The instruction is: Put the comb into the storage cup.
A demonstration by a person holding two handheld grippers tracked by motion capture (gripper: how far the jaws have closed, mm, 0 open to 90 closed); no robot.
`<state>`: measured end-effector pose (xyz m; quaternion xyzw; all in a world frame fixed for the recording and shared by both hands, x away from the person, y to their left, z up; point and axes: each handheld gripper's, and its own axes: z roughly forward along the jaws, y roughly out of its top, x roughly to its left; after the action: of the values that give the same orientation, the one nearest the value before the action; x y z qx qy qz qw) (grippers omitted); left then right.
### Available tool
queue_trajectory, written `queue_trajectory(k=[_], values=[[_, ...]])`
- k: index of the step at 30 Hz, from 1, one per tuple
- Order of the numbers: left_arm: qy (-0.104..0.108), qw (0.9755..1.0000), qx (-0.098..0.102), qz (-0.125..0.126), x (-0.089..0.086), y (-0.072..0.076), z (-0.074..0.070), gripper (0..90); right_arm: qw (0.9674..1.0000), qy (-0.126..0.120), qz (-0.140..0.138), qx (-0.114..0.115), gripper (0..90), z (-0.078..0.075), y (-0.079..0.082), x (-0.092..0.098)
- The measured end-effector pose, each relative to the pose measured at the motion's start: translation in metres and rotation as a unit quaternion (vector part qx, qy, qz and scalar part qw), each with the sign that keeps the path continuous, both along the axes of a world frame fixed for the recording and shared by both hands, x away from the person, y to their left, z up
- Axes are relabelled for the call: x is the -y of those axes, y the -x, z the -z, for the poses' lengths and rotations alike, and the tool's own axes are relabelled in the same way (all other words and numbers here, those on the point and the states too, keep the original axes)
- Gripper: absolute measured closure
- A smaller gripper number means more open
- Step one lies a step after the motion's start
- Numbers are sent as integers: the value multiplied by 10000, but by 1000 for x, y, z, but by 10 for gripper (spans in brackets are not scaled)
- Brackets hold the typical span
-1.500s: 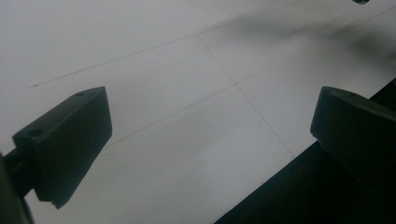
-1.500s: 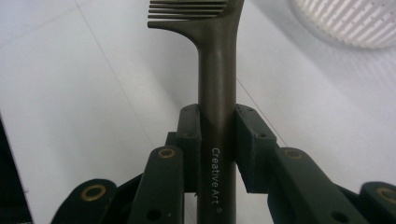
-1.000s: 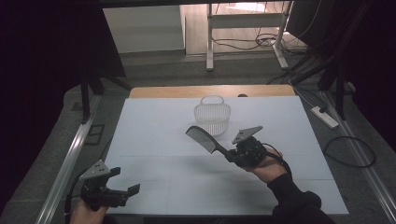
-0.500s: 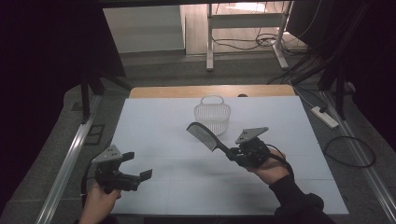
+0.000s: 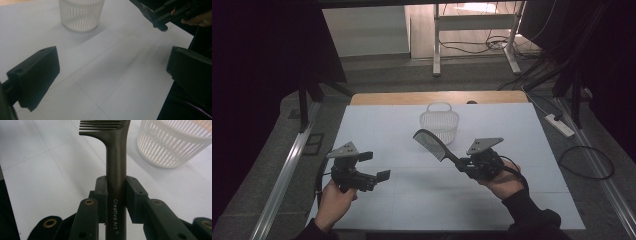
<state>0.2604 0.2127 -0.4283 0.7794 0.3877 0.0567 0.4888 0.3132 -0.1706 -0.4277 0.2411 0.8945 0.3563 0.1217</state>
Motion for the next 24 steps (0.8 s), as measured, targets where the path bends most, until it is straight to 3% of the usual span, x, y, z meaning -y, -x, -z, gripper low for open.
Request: queue_trajectory(k=[13, 24], values=[[244, 9996, 86, 133, 25, -22, -8, 0, 9998, -46, 48, 190, 729, -3, 5, 2], [378, 9989, -13, 269, 49, -42, -16, 0, 9992, -127, 122, 357, 729, -4, 7, 4]])
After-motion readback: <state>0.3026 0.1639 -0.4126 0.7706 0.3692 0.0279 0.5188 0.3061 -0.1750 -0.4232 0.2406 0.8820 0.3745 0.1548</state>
